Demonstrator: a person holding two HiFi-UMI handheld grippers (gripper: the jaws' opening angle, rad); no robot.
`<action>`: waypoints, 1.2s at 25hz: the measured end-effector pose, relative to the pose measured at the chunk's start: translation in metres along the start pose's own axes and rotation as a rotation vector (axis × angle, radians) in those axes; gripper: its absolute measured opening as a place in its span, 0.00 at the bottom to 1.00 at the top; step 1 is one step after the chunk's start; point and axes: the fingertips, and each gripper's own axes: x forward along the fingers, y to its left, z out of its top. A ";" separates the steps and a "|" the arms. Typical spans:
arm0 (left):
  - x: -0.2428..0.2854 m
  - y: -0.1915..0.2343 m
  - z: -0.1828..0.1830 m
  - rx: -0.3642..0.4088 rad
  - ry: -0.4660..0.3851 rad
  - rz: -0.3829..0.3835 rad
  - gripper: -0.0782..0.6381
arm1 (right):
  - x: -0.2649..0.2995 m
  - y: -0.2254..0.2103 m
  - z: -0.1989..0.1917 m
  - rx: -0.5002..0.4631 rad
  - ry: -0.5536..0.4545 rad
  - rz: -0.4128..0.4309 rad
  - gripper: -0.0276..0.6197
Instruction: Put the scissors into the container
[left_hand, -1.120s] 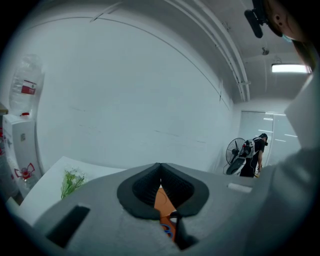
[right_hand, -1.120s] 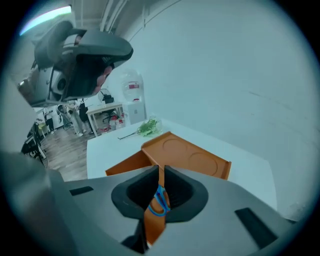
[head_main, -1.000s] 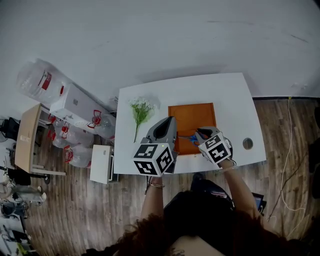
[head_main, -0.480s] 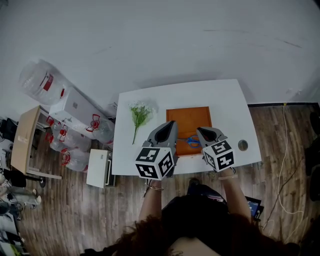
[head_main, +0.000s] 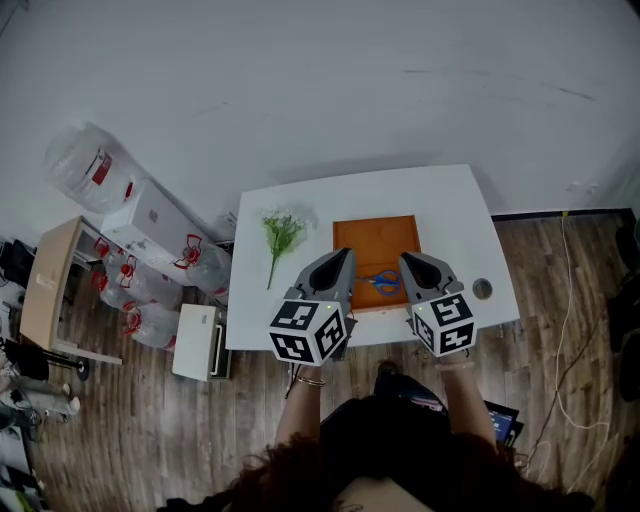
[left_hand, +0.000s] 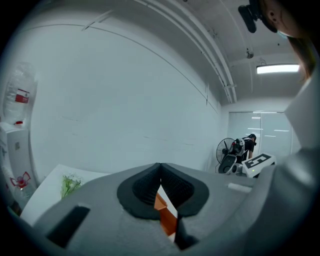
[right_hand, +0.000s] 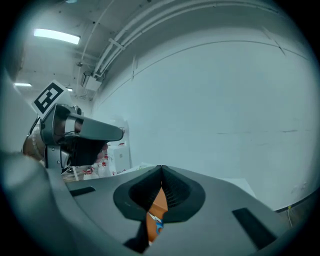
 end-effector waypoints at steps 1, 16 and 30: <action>-0.003 -0.002 0.000 0.001 -0.001 -0.002 0.13 | -0.004 0.001 0.003 0.004 -0.015 -0.005 0.04; -0.023 -0.018 0.000 0.019 -0.002 -0.027 0.13 | -0.027 0.019 0.012 -0.008 -0.047 -0.011 0.04; -0.017 -0.027 0.002 0.045 0.008 -0.037 0.13 | -0.033 0.014 0.018 -0.014 -0.067 -0.014 0.04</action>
